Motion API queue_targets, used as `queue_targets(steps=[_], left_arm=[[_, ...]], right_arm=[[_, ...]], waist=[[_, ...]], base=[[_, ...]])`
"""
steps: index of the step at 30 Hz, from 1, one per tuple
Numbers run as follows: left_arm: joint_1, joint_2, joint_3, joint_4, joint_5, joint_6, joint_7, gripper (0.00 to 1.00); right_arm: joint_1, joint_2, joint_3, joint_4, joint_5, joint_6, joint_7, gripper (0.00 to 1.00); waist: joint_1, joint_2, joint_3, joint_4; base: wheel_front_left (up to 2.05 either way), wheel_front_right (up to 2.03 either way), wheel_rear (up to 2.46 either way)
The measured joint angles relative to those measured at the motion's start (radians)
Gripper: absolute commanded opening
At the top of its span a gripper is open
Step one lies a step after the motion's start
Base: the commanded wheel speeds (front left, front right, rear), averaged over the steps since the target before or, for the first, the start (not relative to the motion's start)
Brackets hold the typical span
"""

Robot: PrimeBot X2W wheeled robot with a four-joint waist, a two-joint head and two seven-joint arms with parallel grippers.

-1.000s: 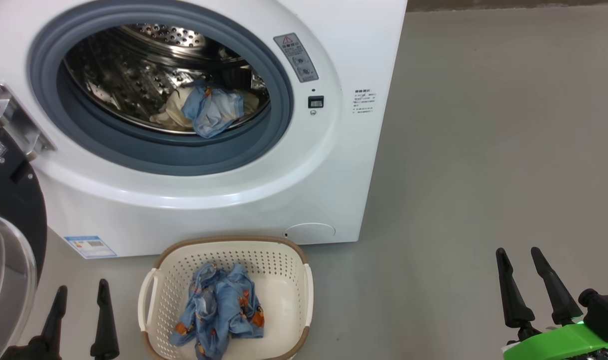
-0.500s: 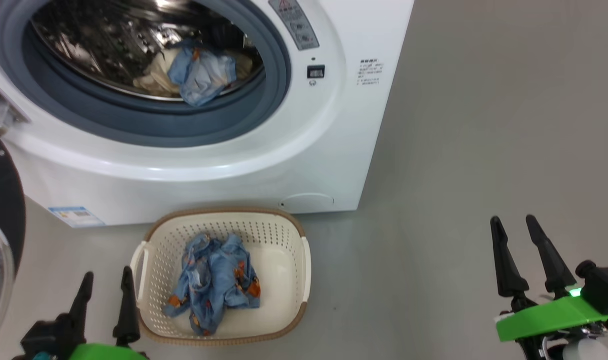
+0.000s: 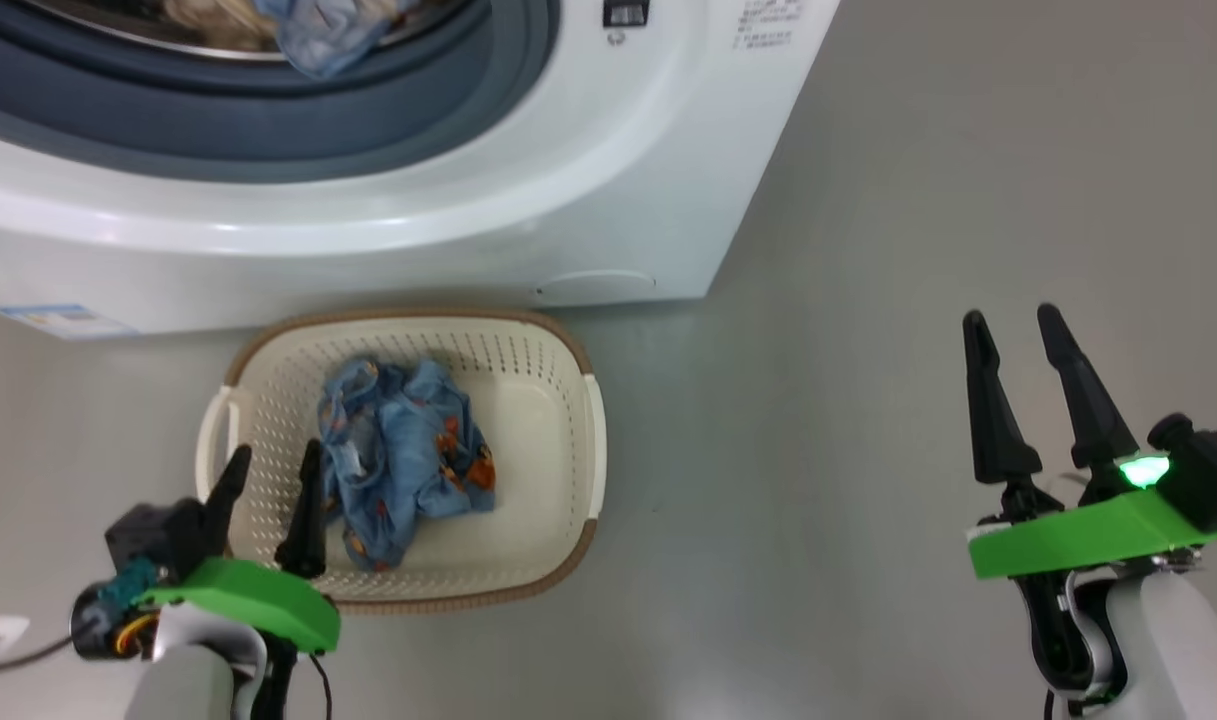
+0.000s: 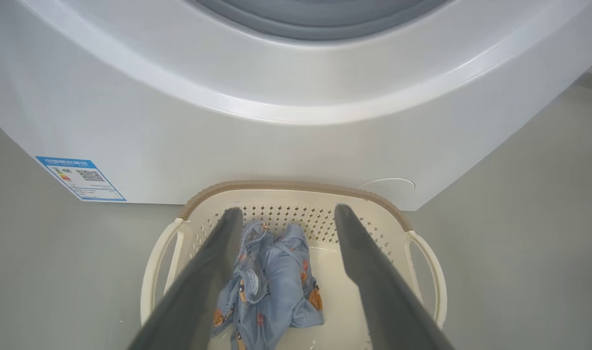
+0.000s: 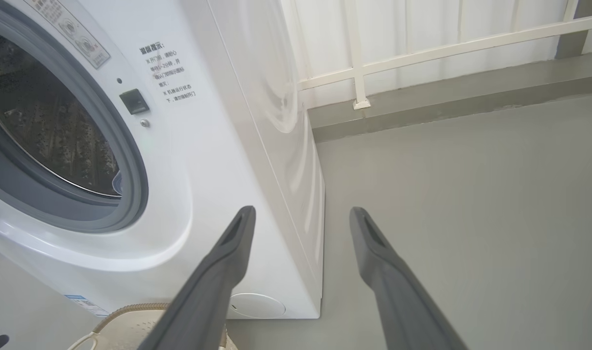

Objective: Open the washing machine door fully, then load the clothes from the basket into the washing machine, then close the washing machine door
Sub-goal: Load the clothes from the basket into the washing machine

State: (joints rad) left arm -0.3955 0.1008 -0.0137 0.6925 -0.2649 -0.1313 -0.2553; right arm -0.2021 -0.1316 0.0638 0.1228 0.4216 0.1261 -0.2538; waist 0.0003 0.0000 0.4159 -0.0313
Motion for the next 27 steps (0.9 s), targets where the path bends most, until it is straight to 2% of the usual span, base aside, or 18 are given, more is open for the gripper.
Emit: queue_targets(steps=[18,27], left_arm=[[-0.302,0.087,-0.145,0.435,-0.084,0.0,0.0,1.0],[-0.405,0.11,-0.211,0.546,-0.151,0.0,0.054,1.0]], right_arm=[[-0.081,0.033,0.032,-0.017,0.0,0.0,0.0,1.0],[-0.097,0.036,0.039,-0.032,-0.001,0.0,0.0,1.0]], waist=[[-0.0002,0.0,0.218,-0.078],[-0.0002,0.0,0.282,-0.109]], base=[[0.0,0.0,0.0],[0.0,0.0,0.0]])
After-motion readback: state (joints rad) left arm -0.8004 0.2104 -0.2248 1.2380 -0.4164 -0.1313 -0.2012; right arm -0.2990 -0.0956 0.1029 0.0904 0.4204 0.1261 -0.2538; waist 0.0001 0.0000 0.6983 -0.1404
